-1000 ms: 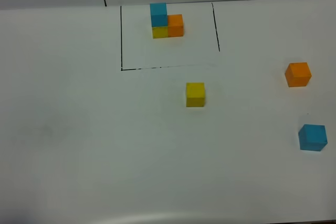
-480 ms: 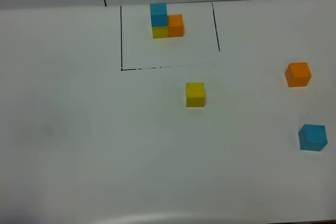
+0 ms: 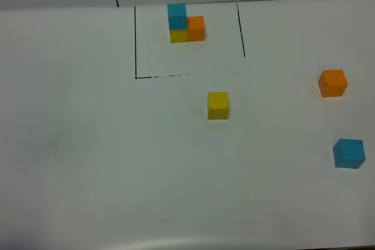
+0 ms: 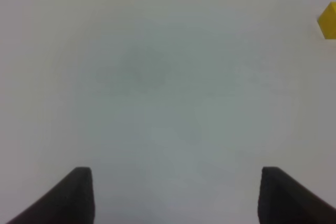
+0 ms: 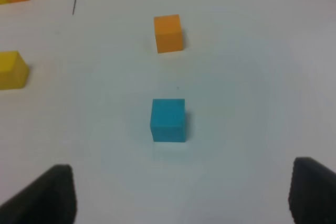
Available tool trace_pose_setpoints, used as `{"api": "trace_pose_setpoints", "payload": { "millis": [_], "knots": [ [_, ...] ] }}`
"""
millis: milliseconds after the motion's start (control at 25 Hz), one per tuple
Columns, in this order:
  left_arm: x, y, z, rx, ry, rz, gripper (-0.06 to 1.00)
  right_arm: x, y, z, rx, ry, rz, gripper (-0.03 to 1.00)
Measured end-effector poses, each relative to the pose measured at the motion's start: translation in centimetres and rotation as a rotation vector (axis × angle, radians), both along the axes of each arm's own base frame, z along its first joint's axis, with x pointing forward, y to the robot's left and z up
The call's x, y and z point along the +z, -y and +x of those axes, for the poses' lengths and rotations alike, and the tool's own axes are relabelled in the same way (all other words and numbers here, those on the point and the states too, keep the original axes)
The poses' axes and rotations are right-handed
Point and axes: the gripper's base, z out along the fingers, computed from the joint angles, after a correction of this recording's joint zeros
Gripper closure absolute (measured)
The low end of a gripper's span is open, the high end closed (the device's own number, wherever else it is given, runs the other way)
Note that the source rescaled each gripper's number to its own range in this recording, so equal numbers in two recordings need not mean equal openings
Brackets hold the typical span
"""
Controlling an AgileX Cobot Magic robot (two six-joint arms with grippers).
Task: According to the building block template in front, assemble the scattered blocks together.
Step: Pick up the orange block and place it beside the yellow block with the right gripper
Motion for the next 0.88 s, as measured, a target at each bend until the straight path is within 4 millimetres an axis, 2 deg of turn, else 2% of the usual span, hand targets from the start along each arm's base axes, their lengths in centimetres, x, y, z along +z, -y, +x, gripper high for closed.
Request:
{"api": "trace_pose_setpoints", "payload": {
  "millis": [520,680,840,880],
  "knots": [
    [0.0,0.0,0.0,0.000,0.000,0.000,0.54,0.0,0.0,0.0,0.004,0.000,0.000,0.30],
    [0.0,0.0,0.0,0.000,0.000,0.000,0.54,0.6,0.0,1.1,0.011,-0.056,-0.012,0.16],
    [0.0,0.0,0.0,0.000,0.000,0.000,0.54,1.1,0.1,4.2,0.011,-0.199,-0.019,-0.01],
    [0.0,0.0,0.0,0.000,0.000,0.000,0.54,1.1,0.1,5.2,0.011,-0.242,-0.018,-0.02]
  ]
}}
